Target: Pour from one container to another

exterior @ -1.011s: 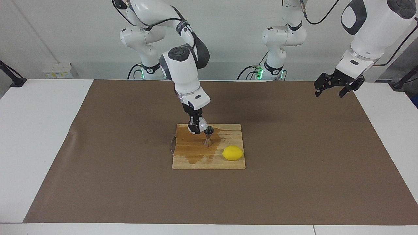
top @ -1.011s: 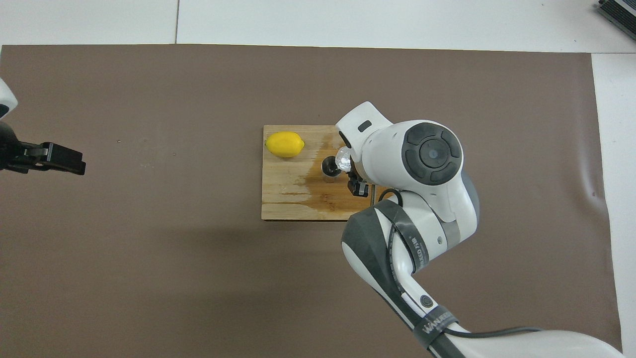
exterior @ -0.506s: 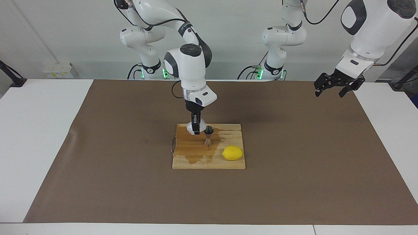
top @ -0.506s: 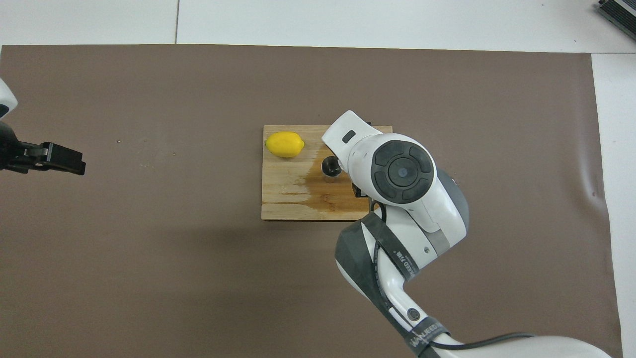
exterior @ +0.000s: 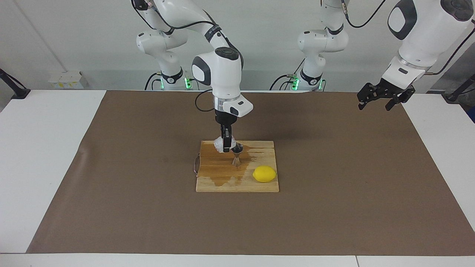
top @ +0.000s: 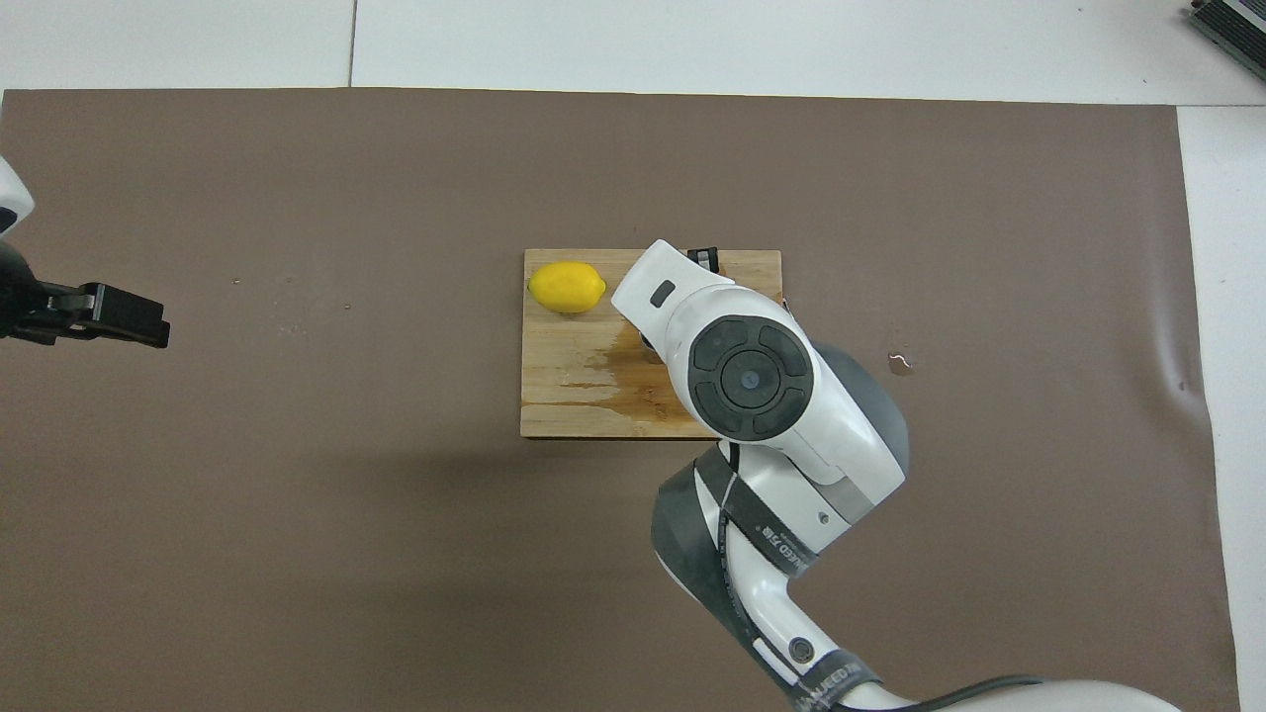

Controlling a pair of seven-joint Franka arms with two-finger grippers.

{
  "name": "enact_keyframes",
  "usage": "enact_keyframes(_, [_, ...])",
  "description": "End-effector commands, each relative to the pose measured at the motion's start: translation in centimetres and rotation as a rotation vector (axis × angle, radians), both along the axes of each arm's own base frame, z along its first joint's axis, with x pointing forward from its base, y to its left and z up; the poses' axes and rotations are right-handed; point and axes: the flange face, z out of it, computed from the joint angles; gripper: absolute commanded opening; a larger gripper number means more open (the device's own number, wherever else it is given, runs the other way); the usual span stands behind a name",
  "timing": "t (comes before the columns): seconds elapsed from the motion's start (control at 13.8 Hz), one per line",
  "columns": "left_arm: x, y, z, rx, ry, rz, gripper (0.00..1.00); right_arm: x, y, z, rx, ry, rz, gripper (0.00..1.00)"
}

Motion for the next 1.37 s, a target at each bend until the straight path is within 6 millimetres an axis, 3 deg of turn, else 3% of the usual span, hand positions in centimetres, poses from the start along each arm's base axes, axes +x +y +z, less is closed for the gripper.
enact_keyframes(0.0, [0.0, 0.2, 0.5, 0.008, 0.001, -0.004, 1.00, -0.4, -0.1, 0.4, -0.012, -0.023, -0.008, 0.05])
enact_keyframes(0.72, [0.0, 0.4, 0.5, 0.008, 0.003, -0.002, 1.00, 0.9, -2.4, 0.3, 0.201, 0.115, -0.117, 0.05])
enact_keyframes(1.01, [0.0, 0.4, 0.4, 0.008, 0.004, -0.001, 1.00, 3.0, -6.5, 0.1, 0.357, 0.189, -0.072, 0.04])
enact_keyframes(1.3, [0.0, 0.3, 0.5, 0.008, 0.003, -0.004, 1.00, 5.3, -12.9, 0.5, 0.488, 0.194, -0.038, 0.04])
